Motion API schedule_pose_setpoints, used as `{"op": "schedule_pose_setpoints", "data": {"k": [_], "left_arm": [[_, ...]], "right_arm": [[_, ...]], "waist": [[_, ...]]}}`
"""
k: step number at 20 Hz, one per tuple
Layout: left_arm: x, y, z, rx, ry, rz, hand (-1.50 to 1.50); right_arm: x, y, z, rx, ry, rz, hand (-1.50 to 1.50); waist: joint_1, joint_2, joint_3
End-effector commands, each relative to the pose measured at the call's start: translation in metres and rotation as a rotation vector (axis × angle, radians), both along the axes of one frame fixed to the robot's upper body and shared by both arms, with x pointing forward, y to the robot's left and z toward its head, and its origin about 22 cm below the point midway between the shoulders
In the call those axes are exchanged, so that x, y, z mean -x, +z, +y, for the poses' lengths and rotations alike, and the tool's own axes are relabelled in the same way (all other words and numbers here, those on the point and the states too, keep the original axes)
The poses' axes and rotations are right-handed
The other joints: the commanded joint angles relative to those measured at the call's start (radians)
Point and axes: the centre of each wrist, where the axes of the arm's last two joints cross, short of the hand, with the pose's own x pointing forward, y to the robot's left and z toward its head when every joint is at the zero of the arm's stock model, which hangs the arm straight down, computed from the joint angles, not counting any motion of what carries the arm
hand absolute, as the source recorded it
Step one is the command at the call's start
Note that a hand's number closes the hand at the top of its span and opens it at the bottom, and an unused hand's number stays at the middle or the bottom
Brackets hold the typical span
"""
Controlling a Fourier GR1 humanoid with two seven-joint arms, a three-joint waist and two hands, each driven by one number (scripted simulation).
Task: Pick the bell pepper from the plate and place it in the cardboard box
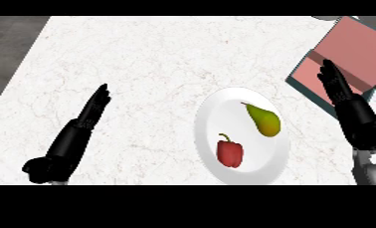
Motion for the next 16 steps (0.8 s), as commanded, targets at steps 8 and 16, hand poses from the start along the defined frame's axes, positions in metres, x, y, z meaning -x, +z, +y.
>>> {"op": "schedule_pose_setpoints", "data": {"k": [8,16], "left_arm": [[-0.030,0.038,0.031,-0.187,0.003,-0.118,0.00],[-0.057,0.041,0.027,-0.157,-0.035,-0.149,0.00]], "right_arm": [[0.019,0.130,0.035,0.576,-0.060,-0.380,-1.50],[0.093,0.132,0.092,0.863,0.115,-0.419,-1.50]], "waist": [[-0.119,-0.034,-0.026],[-0.080,-0.009,-0.017]]}}
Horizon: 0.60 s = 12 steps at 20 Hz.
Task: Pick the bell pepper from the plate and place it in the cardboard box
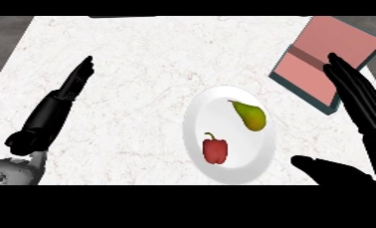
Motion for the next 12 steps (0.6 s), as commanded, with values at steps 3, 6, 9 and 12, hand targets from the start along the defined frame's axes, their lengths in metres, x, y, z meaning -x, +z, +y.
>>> {"op": "schedule_pose_setpoints", "data": {"k": [3,6,9,12], "left_arm": [[-0.021,0.002,-0.005,0.006,-0.029,-0.008,0.00],[-0.021,-0.001,-0.005,-0.012,-0.051,-0.005,0.00],[-0.025,0.008,-0.016,-0.015,-0.057,-0.014,0.00],[-0.032,0.015,-0.023,-0.013,-0.065,-0.011,0.00]], "right_arm": [[0.040,0.013,0.035,0.275,0.021,-0.020,-1.50],[0.041,0.009,0.038,0.438,-0.052,0.130,-1.50],[0.045,0.005,0.048,0.590,-0.069,0.243,-1.50],[0.046,0.003,0.067,0.691,-0.074,0.313,-1.50]], "waist": [[0.023,0.010,0.000],[0.034,0.011,-0.001],[0.042,0.009,-0.002],[0.054,0.010,-0.002]]}}
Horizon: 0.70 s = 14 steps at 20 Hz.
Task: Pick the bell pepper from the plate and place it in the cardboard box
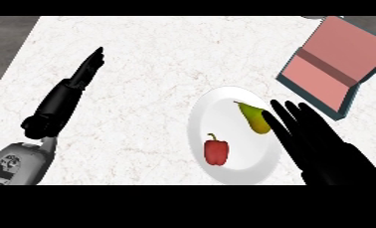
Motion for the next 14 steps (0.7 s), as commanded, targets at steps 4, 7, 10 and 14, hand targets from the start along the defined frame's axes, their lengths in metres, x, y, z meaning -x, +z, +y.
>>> {"op": "schedule_pose_setpoints", "data": {"k": [4,7,10,14], "left_arm": [[-0.007,0.003,0.005,-0.001,-0.015,0.009,0.00],[-0.002,0.000,0.001,0.002,-0.023,0.007,0.00],[-0.004,-0.004,-0.008,-0.001,-0.022,0.015,0.00],[-0.011,0.007,0.004,0.003,-0.002,-0.009,0.00]], "right_arm": [[0.011,-0.007,0.055,0.268,-0.059,0.069,-1.50],[0.006,-0.016,0.078,0.336,-0.095,0.099,-1.50],[0.010,-0.031,0.101,0.363,-0.119,0.139,-1.50],[0.009,-0.049,0.138,0.360,-0.153,0.172,-1.50]], "waist": [[0.027,0.004,-0.002],[0.028,0.001,-0.001],[0.012,-0.003,0.000],[0.010,-0.002,0.002]]}}
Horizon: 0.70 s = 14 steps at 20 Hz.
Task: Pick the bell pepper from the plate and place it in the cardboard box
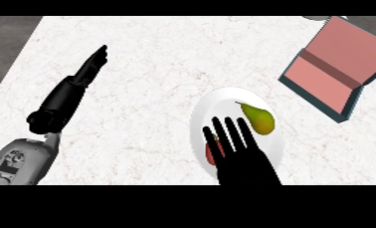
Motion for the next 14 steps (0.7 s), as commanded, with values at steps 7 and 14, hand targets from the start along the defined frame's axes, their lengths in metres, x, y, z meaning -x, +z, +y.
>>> {"op": "schedule_pose_setpoints", "data": {"k": [7,14], "left_arm": [[-0.004,0.001,0.010,0.017,0.022,-0.012,0.00],[-0.005,-0.003,0.004,0.012,0.020,-0.002,0.00]], "right_arm": [[0.013,-0.020,0.079,0.176,-0.188,0.034,-1.50],[-0.002,-0.029,0.081,0.223,-0.234,-0.020,-1.50]], "waist": [[-0.014,-0.001,0.004],[-0.015,0.001,0.006]]}}
